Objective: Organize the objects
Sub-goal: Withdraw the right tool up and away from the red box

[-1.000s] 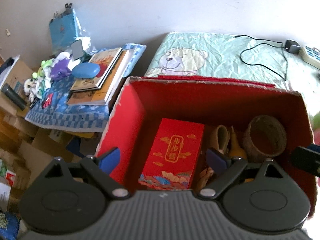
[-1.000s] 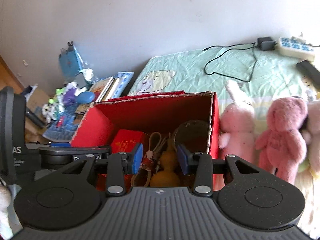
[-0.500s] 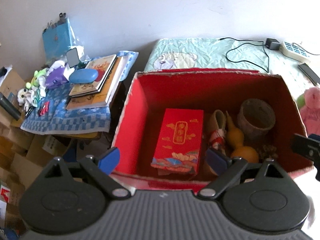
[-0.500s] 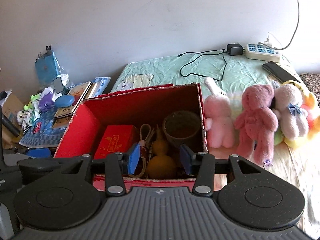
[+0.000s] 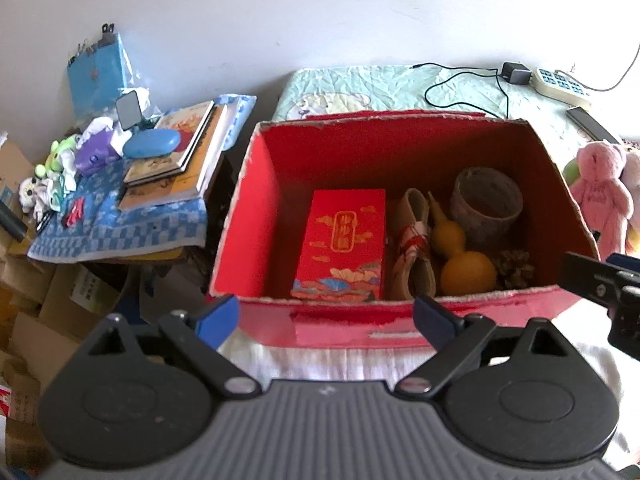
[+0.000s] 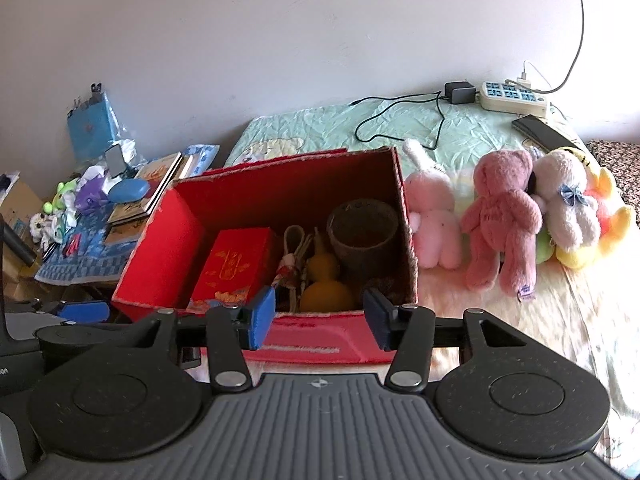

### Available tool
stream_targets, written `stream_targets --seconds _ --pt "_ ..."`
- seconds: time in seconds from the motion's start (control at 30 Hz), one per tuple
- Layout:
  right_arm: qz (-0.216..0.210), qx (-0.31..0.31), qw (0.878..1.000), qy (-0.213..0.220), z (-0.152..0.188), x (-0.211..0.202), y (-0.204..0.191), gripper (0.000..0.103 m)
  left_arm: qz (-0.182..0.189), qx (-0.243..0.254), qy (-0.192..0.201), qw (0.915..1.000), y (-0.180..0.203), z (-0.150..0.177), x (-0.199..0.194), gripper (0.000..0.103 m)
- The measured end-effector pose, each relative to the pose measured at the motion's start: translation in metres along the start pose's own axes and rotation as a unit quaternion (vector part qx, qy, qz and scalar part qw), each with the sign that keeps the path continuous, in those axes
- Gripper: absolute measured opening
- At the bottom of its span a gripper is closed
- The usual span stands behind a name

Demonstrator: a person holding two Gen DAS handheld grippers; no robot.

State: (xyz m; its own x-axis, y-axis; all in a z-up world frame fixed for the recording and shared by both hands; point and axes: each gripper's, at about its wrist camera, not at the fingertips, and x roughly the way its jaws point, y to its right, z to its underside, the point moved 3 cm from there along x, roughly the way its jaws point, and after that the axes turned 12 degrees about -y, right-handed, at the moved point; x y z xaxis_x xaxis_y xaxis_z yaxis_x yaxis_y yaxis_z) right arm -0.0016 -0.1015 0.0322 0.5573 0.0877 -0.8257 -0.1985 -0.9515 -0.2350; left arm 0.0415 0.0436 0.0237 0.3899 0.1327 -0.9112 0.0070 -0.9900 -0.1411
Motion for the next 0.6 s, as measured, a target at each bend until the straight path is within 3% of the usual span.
stream_targets --seconds 0.33,0.43,0.6 --pt "-0.003 -0.005 0.999 -0.054 0.023 0.015 0.002 0.054 0.010 -0.009 -0.040 0.9991 -0.002 0.031 0.012 0.094" --pt "-0.010 0.012 0.996 -0.082 0.028 0.026 0.007 0.054 0.008 -0.002 -0.059 0.9982 0.002 0.038 0.025 0.102" --pt "-0.004 0.031 0.995 -0.098 0.029 0.034 0.012 0.056 0.014 0.006 -0.070 0.9974 0.010 0.040 0.032 0.102"
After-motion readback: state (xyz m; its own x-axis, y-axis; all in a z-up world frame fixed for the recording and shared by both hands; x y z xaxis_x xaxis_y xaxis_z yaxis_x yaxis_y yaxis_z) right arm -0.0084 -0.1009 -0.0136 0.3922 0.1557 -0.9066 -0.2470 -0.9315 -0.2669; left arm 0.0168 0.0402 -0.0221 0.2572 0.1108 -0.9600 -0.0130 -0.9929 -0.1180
